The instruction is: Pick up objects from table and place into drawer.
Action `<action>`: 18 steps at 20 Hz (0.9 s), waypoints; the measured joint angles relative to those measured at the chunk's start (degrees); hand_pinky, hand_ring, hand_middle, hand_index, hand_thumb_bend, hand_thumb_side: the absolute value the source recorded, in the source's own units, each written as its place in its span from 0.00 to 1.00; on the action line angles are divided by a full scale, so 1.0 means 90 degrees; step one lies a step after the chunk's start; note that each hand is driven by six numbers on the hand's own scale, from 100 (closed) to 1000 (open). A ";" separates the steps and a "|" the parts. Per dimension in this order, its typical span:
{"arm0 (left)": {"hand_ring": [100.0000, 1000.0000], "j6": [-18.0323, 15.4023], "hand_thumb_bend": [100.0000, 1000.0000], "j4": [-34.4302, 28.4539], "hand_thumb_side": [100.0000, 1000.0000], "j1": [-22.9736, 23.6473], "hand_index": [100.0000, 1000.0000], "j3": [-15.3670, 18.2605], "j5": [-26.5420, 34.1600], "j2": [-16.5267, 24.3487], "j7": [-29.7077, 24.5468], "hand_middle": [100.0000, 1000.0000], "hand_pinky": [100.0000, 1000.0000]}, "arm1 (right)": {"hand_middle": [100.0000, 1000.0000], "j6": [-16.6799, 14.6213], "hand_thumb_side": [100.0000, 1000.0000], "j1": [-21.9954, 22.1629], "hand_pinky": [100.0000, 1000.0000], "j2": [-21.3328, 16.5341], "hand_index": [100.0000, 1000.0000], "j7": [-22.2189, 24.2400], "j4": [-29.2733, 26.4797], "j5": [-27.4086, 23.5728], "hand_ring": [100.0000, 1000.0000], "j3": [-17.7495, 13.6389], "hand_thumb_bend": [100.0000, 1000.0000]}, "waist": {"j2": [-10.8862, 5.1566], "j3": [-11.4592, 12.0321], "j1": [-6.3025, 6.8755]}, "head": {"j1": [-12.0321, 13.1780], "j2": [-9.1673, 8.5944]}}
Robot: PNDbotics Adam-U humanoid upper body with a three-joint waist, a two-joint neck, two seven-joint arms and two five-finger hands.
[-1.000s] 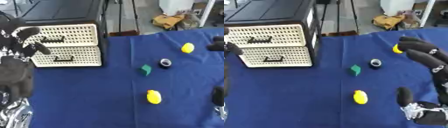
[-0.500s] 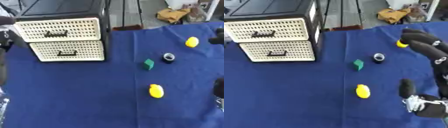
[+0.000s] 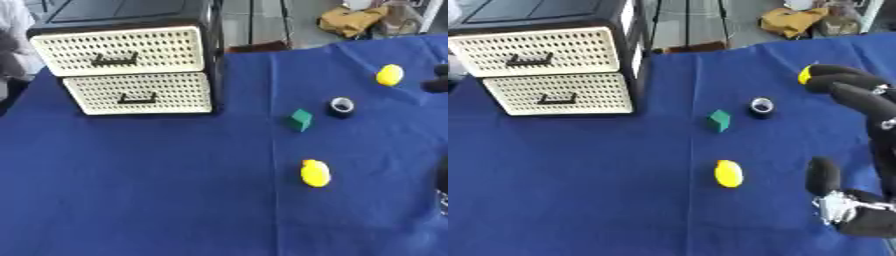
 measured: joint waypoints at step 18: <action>0.00 0.1133 0.00 -0.0003 0.41 0.0324 0.87 -0.0796 -0.2600 0.2100 -0.1518 0.06 0.00 | 0.76 0.0032 0.48 0.0012 0.69 0.0000 0.89 0.0388 0.0000 -0.0653 0.84 0.0038 0.00 | -0.0055 -0.0232 0.0085 | 0.0169 0.0058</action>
